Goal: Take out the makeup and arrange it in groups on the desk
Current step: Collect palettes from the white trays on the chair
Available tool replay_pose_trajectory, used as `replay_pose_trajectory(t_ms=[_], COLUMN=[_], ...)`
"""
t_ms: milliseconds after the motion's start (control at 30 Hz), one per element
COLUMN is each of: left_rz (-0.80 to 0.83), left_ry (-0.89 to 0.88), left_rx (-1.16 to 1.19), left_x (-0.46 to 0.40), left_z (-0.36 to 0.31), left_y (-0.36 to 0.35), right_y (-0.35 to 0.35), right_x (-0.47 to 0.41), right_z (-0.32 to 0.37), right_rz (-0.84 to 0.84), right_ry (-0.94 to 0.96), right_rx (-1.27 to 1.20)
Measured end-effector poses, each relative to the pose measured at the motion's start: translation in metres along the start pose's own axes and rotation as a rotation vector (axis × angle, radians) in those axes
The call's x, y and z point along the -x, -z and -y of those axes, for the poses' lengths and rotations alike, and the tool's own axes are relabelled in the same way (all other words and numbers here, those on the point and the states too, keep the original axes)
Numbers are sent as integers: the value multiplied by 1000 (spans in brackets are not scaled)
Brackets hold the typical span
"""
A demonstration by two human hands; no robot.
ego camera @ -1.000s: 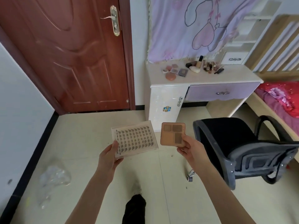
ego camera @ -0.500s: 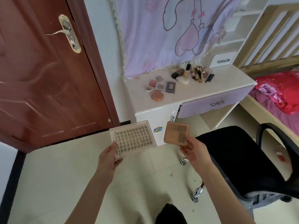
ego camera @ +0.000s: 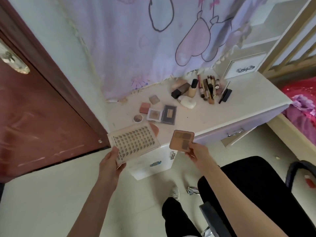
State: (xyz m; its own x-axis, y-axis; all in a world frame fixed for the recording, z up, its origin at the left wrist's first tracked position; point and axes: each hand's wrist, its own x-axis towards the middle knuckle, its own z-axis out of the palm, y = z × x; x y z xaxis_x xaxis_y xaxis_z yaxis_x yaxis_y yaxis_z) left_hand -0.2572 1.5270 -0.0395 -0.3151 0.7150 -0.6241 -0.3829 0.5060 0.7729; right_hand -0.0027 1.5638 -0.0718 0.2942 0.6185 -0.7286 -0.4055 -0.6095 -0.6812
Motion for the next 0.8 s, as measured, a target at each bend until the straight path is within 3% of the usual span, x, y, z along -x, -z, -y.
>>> replay_pose_trajectory(t_ms=[167,467,800], left_rz=[11,83,330], left_ry=[24,46,73], left_rx=[10,-75,-327], left_x=[-31,-83,-126], left_z=[-15,-40,-57], left_y=[-55,-100,-162], right_y=[-2,-23,-18], right_x=[-59,-109,-112], right_z=[37,57,86], right_rz=[-80,-41,-103], right_ry=[-5,-19,8], right_rx=[144,249,244])
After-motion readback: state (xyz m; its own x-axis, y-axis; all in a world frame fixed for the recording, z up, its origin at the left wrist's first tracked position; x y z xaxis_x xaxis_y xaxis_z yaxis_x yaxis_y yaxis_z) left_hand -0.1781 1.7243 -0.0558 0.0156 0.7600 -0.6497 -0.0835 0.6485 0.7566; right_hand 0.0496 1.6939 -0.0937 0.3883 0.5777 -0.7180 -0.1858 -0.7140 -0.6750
